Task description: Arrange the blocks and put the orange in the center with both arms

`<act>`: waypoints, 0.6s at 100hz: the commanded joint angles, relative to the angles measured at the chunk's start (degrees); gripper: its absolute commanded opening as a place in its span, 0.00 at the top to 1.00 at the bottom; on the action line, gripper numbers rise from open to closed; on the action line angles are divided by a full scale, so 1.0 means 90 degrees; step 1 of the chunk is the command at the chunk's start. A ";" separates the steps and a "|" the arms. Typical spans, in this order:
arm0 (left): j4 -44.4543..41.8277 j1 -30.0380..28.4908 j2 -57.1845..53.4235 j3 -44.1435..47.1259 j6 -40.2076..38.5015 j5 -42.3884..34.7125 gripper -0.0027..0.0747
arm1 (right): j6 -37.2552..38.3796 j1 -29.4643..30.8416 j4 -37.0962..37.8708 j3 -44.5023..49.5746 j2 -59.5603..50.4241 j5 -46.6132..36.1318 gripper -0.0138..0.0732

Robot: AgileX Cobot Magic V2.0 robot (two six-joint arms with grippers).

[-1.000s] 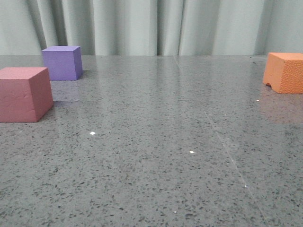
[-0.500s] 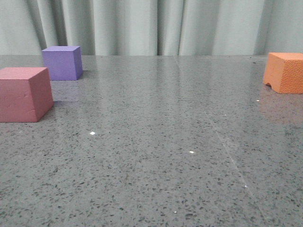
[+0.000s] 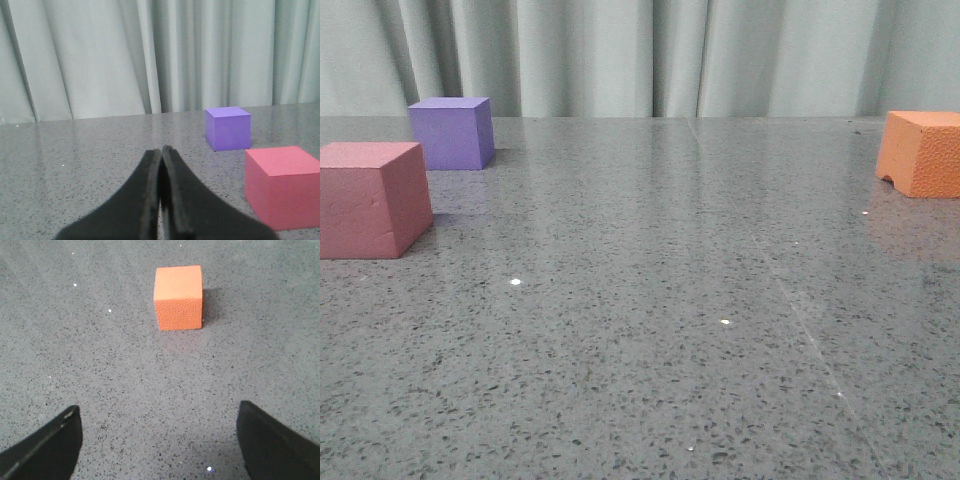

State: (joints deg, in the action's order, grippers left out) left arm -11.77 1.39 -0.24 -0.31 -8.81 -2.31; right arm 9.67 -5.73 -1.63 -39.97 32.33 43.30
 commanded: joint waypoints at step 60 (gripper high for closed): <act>0.0047 -0.0004 -0.0212 0.0349 -0.0019 -0.0500 0.99 | -0.0123 0.0052 0.0700 -0.4620 0.5374 0.1057 0.11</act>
State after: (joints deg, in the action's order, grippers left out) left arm -11.77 1.39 -0.24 -0.31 -8.81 -2.31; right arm 9.09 -5.73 2.28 -75.68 77.73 53.02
